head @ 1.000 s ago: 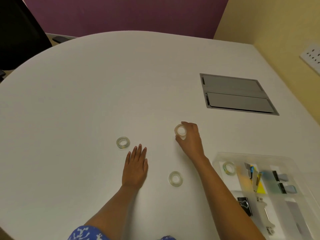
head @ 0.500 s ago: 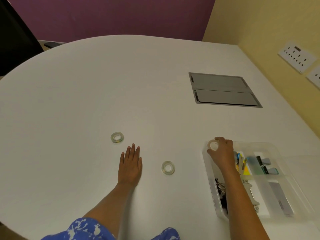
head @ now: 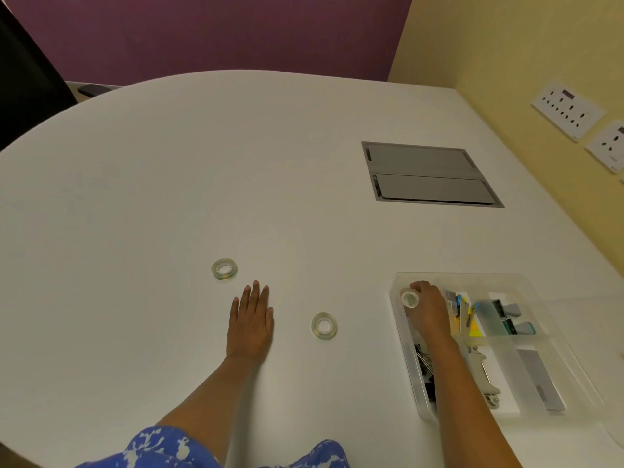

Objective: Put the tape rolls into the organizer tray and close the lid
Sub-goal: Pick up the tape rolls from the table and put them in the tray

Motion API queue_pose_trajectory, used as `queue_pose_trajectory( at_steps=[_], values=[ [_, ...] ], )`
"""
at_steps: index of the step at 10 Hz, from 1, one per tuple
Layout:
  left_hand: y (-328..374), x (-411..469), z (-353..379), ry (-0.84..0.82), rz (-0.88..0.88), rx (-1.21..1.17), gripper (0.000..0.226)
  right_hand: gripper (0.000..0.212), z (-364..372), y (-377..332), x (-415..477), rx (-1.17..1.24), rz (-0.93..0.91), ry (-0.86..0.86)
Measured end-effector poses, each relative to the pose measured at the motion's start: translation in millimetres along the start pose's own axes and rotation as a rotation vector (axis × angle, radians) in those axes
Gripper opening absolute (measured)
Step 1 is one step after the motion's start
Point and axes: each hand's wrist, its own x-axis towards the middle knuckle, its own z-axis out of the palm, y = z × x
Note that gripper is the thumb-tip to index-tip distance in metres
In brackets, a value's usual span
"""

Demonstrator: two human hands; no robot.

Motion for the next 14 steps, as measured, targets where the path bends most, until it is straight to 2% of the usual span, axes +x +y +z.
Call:
queue_pose_trajectory(
  at_steps=[7, 8, 9, 10, 12, 14],
  values=[
    [-1.2, 0.1, 0.0, -0.001, -0.007, 0.015, 0.052, 0.04, -4.7, -8.4, -3.2, -0.002, -0.001, 0.129],
    [-1.3, -0.1, 0.6, 0.002, -0.008, 0.015, 0.052, 0.035, -7.2, -27.7, -8.5, 0.057, -0.07, 0.231],
    [-1.3, -0.2, 1.2, 0.006, -0.007, 0.011, 0.052, 0.032, -2.4, -45.7, -13.5, 0.086, -0.158, 0.233],
    [-2.2, 0.3, 1.9, 0.009, -0.006, 0.019, 0.051, 0.031, 15.3, -70.2, -22.8, 0.084, -0.241, 0.138],
    [-3.2, 0.6, 3.5, 0.008, -0.004, 0.013, 0.051, 0.031, 51.9, -85.8, -37.6, -0.015, -0.269, -0.103],
    [-3.3, 0.9, 4.2, 0.006, 0.001, 0.009, 0.051, 0.045, 77.0, -78.3, -55.4, -0.062, -0.309, -0.208]
  ],
)
